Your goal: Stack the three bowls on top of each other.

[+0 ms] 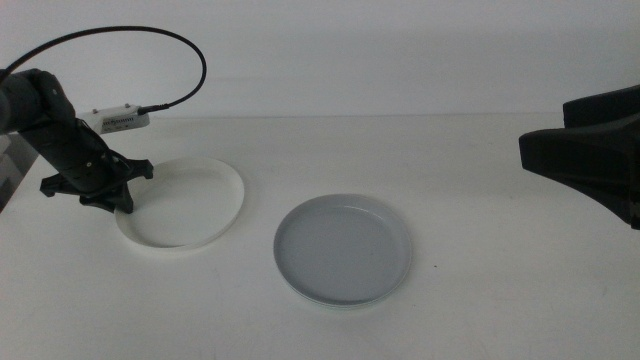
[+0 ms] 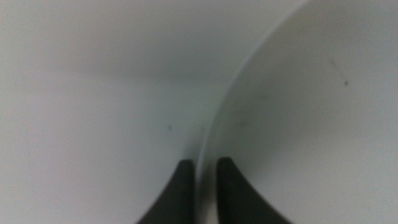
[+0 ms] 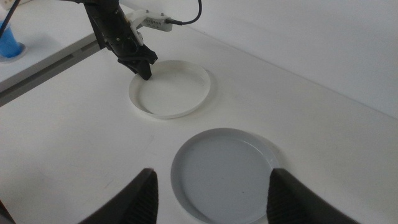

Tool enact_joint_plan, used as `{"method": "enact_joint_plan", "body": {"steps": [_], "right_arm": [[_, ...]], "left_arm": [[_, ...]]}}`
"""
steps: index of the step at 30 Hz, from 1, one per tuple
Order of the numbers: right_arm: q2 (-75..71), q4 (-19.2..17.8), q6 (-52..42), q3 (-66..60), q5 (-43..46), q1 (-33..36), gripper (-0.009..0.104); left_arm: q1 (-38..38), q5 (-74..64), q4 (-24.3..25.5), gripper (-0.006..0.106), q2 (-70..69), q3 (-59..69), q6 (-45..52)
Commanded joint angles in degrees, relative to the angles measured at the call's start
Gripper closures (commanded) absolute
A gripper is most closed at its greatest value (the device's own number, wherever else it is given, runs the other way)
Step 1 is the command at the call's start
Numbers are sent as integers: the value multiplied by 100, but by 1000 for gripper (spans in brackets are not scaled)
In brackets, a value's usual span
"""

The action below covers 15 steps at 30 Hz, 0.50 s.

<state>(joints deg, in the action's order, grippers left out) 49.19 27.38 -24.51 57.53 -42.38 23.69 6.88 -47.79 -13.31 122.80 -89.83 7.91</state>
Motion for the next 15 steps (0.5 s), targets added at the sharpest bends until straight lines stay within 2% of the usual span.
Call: {"method": "enact_joint_plan", "body": {"steps": [1,8,11,15], "right_arm": [[-40,81,-50,138,336,-6,50],[-40,81,-50,138,336,-6,50],[-40,81,-50,138,336,-6,50],[-40,81,-50,138,336,-6,50]], "left_arm": [[19,-174,-135,100,-445,-141,-123],[-274,-857,-227,100,-1748,-116,-339],[-813,-769,-362,100,-2336,89,-450],[-1856,-284,-308,100,-2743,501,-683]]}}
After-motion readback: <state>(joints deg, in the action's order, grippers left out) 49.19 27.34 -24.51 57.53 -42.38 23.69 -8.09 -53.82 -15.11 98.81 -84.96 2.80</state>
